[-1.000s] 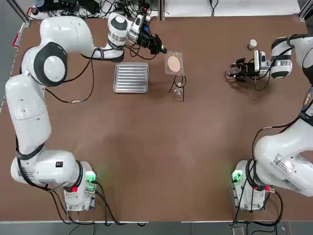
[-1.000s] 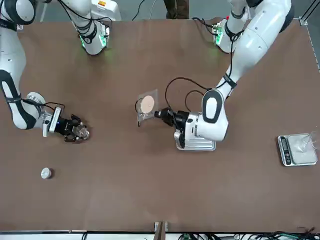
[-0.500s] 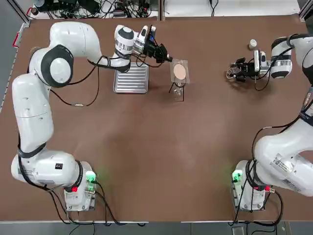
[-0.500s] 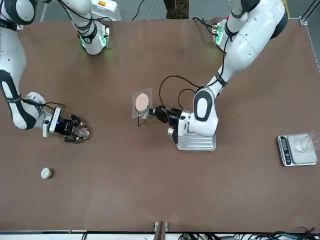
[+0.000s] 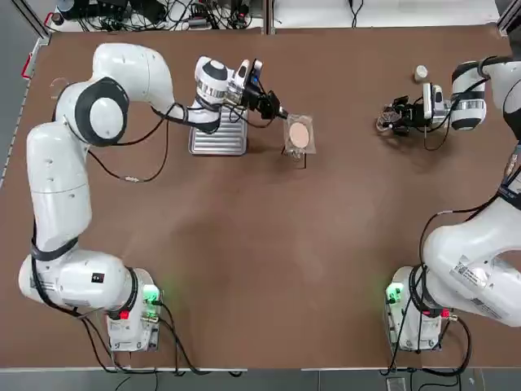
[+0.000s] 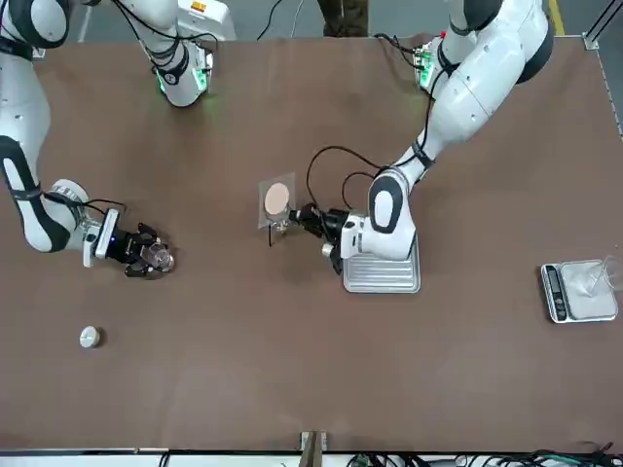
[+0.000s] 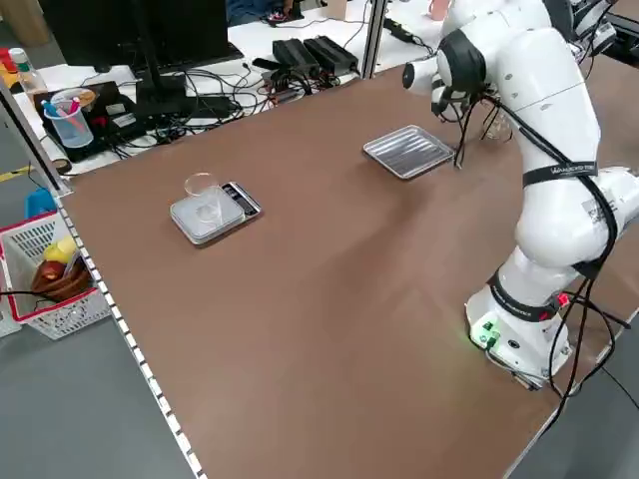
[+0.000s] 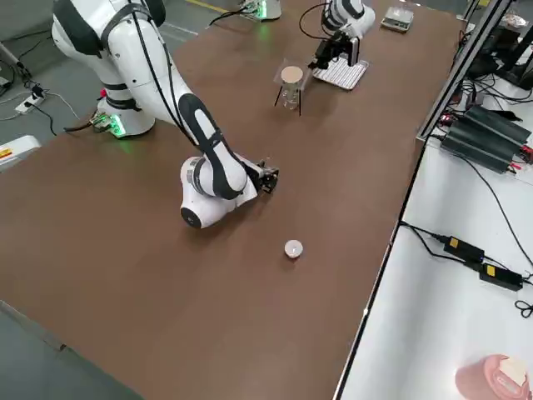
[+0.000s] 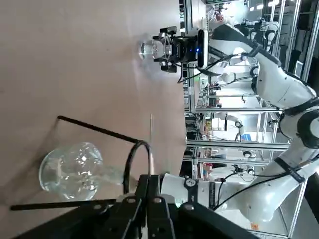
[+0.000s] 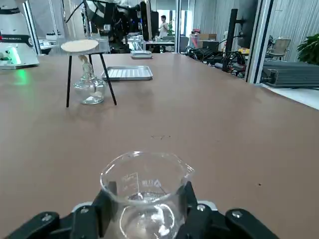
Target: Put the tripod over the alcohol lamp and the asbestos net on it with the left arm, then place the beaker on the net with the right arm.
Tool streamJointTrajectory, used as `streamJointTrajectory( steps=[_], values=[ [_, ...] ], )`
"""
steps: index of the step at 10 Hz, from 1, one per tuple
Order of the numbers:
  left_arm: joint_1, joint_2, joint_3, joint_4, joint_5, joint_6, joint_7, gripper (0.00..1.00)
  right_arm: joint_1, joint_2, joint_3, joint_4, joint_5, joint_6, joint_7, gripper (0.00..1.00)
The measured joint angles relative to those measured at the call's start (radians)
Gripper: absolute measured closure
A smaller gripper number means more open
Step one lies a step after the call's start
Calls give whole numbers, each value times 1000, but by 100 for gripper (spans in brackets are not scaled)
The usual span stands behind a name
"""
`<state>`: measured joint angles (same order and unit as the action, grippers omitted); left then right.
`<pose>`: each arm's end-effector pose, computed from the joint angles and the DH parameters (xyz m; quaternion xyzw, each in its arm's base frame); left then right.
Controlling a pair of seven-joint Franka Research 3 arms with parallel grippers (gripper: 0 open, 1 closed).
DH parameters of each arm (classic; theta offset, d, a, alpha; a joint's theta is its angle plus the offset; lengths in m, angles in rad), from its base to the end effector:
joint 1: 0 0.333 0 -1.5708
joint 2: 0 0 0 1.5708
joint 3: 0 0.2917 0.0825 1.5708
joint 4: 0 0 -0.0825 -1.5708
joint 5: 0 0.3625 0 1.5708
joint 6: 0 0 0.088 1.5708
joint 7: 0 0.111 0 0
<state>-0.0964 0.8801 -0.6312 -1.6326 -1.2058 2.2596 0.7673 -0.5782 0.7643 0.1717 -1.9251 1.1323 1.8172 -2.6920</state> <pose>0.5097 -0.4198 0.1922 0.7813 -0.1333 -0.0799 0.6045 0.5072 -0.1282 0.0941 -0.6067 -0.5284 -0.4629 0.3721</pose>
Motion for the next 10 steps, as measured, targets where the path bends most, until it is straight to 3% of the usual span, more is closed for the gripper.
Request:
streamJointTrajectory(
  steps=[7,10],
  values=[
    [9,1,0,-10,0,6,21,85,0,0,0,2,-1,0,0,42],
    [6,1,-1,-8,0,6,21,85,0,0,0,4,-1,0,0,42]
  ],
)
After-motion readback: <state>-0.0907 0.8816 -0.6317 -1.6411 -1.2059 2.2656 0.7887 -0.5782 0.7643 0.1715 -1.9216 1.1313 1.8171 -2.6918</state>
